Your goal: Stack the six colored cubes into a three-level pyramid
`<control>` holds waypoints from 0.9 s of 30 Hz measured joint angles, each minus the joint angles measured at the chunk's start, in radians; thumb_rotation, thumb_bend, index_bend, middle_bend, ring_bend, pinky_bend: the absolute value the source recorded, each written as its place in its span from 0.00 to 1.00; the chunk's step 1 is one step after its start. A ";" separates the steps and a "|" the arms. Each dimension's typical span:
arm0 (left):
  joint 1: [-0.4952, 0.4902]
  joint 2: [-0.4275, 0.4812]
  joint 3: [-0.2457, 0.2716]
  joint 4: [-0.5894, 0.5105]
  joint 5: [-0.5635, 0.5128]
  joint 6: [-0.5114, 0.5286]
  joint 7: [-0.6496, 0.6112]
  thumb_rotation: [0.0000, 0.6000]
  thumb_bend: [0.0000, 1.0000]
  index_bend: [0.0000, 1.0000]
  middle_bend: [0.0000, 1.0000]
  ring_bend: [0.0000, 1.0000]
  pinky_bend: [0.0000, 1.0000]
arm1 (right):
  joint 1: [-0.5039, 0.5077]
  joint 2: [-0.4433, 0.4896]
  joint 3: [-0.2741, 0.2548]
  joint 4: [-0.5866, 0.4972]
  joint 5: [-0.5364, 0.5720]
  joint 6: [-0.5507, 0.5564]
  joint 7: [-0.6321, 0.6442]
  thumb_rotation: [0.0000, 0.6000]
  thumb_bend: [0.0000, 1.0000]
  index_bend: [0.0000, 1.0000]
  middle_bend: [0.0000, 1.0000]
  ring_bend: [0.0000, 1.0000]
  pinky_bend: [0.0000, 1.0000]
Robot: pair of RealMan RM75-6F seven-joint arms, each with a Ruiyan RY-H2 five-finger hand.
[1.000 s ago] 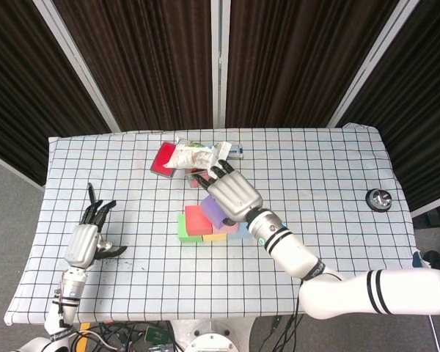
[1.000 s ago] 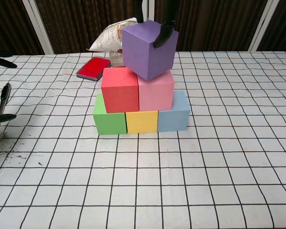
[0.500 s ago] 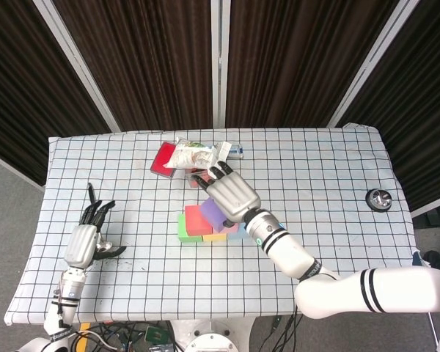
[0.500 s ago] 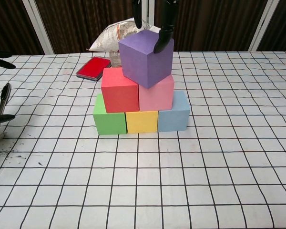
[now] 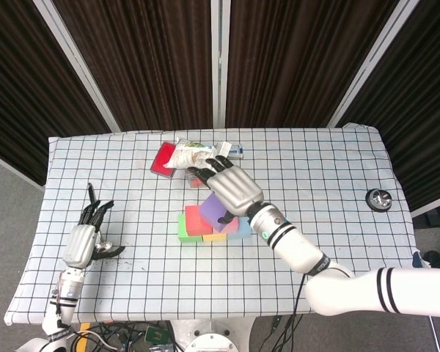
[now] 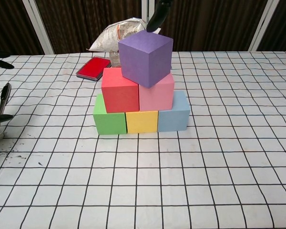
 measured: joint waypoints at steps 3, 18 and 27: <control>-0.004 -0.003 -0.001 0.001 0.000 -0.006 0.001 1.00 0.00 0.09 0.13 0.00 0.01 | -0.046 0.055 0.023 0.010 -0.037 -0.068 0.103 1.00 0.00 0.00 0.17 0.00 0.00; -0.019 -0.003 0.000 -0.015 0.000 -0.030 0.037 1.00 0.00 0.09 0.13 0.00 0.01 | -0.180 0.053 0.069 0.243 -0.397 -0.405 0.433 1.00 0.00 0.00 0.11 0.00 0.00; -0.022 0.001 0.004 -0.014 0.000 -0.037 0.034 1.00 0.00 0.09 0.13 0.00 0.01 | -0.219 -0.059 0.111 0.339 -0.588 -0.457 0.603 1.00 0.00 0.00 0.15 0.00 0.00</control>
